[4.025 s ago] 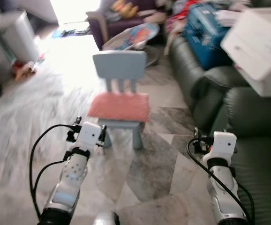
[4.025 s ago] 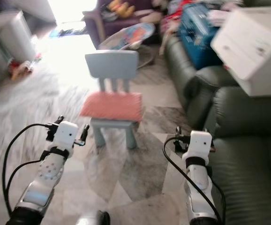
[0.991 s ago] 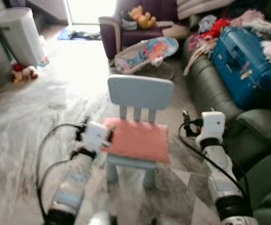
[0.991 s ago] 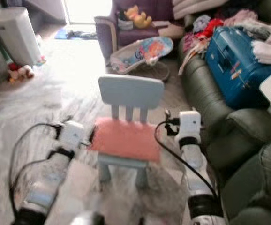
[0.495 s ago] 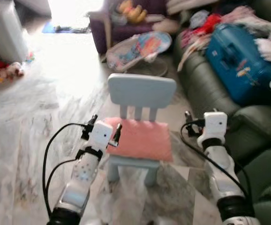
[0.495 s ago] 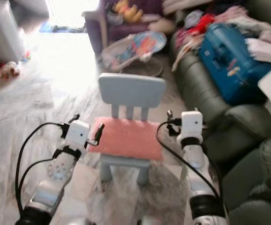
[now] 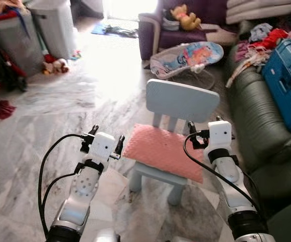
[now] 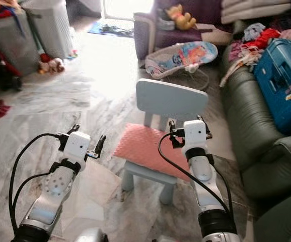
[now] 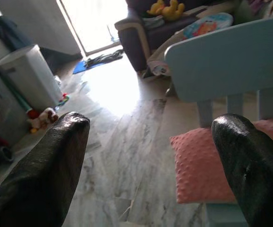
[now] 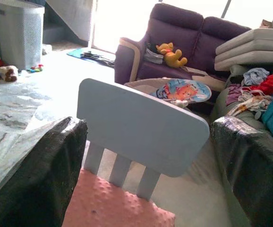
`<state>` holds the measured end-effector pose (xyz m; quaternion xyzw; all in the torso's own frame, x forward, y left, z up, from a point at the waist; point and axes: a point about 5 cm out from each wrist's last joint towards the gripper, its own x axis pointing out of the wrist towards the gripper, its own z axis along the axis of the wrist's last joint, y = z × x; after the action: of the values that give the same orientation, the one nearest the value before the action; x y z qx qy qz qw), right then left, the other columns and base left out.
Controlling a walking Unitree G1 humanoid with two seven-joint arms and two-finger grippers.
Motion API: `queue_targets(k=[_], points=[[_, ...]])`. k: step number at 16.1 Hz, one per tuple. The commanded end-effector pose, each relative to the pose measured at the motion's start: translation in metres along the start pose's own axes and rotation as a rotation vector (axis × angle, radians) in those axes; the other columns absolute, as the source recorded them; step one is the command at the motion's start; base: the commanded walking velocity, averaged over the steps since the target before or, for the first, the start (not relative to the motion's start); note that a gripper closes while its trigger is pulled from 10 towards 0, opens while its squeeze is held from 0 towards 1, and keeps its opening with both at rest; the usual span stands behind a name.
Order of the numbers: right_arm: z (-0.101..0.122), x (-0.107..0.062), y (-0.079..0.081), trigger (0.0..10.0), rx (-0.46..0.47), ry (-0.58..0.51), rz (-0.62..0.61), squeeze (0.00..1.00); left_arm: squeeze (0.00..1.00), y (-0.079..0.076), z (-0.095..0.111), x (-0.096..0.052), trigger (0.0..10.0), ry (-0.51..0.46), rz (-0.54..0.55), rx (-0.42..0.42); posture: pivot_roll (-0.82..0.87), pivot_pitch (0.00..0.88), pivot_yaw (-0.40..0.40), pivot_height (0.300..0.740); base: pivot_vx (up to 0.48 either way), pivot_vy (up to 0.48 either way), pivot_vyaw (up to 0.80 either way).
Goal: Move the pillow to the sofa
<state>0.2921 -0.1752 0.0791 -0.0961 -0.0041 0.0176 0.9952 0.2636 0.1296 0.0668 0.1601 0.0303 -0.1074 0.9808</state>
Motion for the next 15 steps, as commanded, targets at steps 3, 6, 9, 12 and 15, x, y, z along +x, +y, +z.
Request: queue_targets(k=[3, 6, 9, 12, 15], points=[[-0.0017, 0.0002, -0.0090, 10.0, 0.010, 0.016, -0.023, 0.00, 0.00, -0.0017, -0.0009, 0.0011, 10.0, 0.002, -0.017, -0.021, -0.01, 0.000, -0.043, 0.740, 0.366, 0.000, -0.69], [-0.0018, 0.0002, -0.0067, 10.0, 0.016, 0.017, -0.016, 0.00, 0.00, -0.0028, -0.0041, 0.0001, 10.0, 0.015, -0.018, -0.036, -0.01, 0.000, -0.044, 0.740, 0.426, 0.000, -0.16], [-0.0030, -0.0001, -0.0048, 10.0, 0.024, 0.028, -0.012, 0.00, 0.00, -0.0032, -0.0033, 0.0003, 10.0, 0.012, -0.022, -0.036, -0.01, 0.000, -0.045, 0.740, 0.436, 0.000, -0.41], [-0.0028, -0.0004, -0.0047, 10.0, 0.023, 0.024, -0.007, 0.00, 0.00, -0.0038, -0.0038, 0.0005, 10.0, 0.015, -0.022, -0.038, -0.01, 0.000, -0.046, 0.740, 0.437, 0.000, -0.63], [-0.0023, 0.0006, -0.0047, 10.0, 0.016, 0.025, 0.001, 0.00, 0.00, -0.0047, -0.0022, 0.0010, 10.0, -0.001, -0.013, -0.045, -0.01, 0.000, -0.048, 0.740, 0.232, 0.000, 0.00]])
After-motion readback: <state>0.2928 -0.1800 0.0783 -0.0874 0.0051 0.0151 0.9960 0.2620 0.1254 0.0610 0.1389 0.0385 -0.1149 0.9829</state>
